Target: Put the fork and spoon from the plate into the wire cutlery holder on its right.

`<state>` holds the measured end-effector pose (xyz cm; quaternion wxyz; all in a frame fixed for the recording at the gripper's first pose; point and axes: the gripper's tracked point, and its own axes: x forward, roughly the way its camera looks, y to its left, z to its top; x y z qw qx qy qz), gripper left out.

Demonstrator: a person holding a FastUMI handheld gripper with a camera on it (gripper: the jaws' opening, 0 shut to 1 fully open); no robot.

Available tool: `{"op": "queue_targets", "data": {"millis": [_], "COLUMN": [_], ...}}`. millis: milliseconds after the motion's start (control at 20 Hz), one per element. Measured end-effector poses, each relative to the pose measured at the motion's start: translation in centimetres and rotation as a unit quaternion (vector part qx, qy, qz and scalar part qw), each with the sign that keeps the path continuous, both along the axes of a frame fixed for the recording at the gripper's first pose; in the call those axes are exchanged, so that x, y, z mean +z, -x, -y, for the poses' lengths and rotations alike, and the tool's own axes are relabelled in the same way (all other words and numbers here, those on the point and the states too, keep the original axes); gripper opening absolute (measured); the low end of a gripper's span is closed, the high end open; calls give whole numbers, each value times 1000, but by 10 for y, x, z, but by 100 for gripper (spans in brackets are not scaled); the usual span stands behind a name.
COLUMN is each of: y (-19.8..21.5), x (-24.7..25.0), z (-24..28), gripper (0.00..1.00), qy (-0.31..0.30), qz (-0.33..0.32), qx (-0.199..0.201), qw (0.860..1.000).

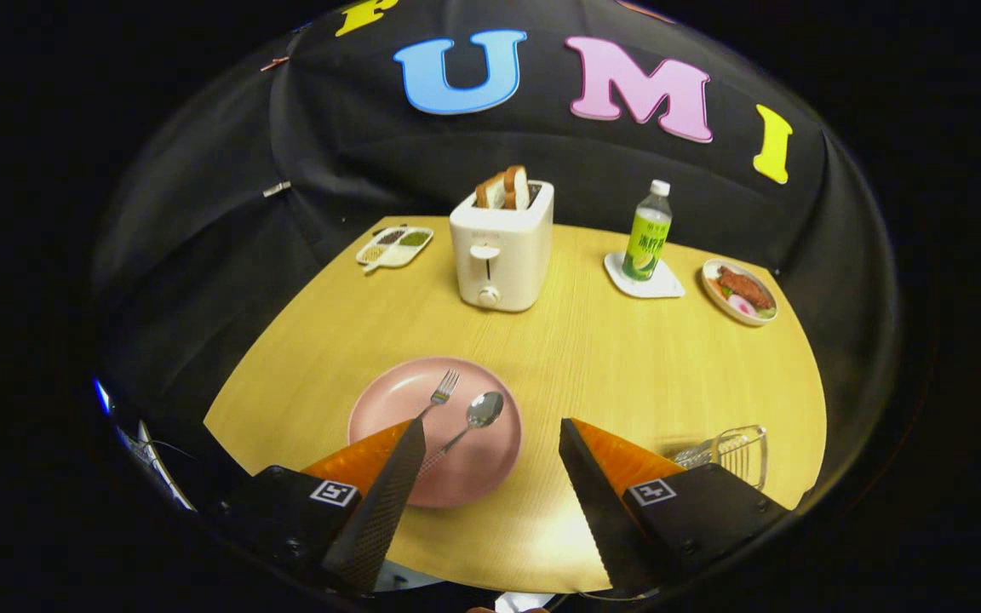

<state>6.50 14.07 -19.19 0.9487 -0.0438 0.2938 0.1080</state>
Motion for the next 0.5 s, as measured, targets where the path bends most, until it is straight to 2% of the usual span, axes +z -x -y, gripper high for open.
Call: {"op": "queue_targets", "data": {"millis": [250, 500], "y": [-4, -10], "x": [-55, -67], "z": [-13, -30], "gripper": [97, 95], "qy": [10, 18], "qz": [-67, -75], "qx": [-4, 11], "qw": [998, 997]}}
